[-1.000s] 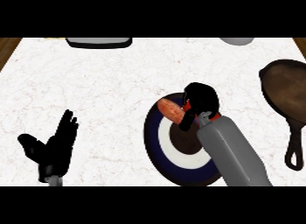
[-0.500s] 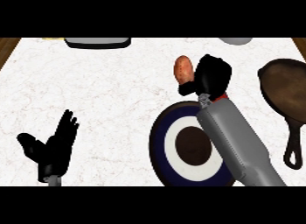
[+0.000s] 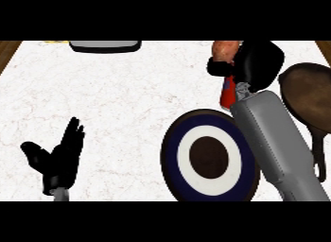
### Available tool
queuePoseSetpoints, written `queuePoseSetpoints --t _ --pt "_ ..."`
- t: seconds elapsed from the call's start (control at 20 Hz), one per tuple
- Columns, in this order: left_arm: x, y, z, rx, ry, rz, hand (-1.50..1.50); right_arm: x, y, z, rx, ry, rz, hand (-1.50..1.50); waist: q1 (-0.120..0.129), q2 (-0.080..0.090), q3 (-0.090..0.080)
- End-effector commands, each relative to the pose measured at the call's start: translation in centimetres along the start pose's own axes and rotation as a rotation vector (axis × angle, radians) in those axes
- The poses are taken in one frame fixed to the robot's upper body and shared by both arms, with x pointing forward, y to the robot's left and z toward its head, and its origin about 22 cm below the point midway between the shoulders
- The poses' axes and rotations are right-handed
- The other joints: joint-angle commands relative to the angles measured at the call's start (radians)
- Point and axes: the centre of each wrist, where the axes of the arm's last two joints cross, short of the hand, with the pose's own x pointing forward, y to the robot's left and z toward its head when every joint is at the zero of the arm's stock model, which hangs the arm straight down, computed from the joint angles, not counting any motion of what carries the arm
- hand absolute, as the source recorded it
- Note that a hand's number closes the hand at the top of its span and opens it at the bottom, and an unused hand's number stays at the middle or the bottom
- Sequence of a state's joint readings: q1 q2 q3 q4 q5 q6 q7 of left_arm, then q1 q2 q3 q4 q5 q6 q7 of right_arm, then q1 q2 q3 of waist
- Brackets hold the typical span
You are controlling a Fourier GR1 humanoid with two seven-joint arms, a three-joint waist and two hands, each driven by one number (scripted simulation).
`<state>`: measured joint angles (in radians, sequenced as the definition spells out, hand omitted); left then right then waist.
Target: Pick the sweet potato from the plate and place it in the pan
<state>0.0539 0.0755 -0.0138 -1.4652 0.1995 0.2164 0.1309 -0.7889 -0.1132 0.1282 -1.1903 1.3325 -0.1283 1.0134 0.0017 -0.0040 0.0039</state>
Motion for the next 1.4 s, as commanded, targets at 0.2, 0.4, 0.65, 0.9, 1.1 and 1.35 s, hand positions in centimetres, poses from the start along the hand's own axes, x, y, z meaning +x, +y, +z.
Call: queuePoseSetpoints --t 0.2,0.4,0.65,0.9,1.1,1.35 --pt "0.1 -0.8 0.5 -0.033 0.05 0.009 0.0 -5.9 -1.3 -6.9 -0.053 0.115 -0.129 1.5 0.007 0.007 -0.003" --pt "-0.9 -0.4 0.6 -0.011 0.036 0.005 0.0 -10.9 0.3 -8.5 -0.119 0.134 -0.043 1.5 0.003 0.006 -0.003" --pt "-0.6 0.0 -0.7 -0.013 0.026 0.003 0.0 -15.6 1.4 -12.6 -0.15 0.164 -0.012 1.5 0.014 0.012 -0.003" --pt "-0.3 -0.6 0.6 -0.051 0.029 0.003 0.0 -21.4 2.5 -14.4 -0.148 0.213 -0.032 1.5 0.034 0.018 -0.001" --pt "-1.1 -0.8 -0.2 -0.051 0.023 -0.001 0.0 -24.2 2.0 -15.6 -0.147 0.224 -0.061 1.5 0.042 0.024 0.0" --pt "-0.8 -2.0 0.0 -0.074 0.011 -0.021 0.0 -29.9 1.8 -15.5 -0.038 0.38 0.129 -1.5 0.063 0.039 0.001"
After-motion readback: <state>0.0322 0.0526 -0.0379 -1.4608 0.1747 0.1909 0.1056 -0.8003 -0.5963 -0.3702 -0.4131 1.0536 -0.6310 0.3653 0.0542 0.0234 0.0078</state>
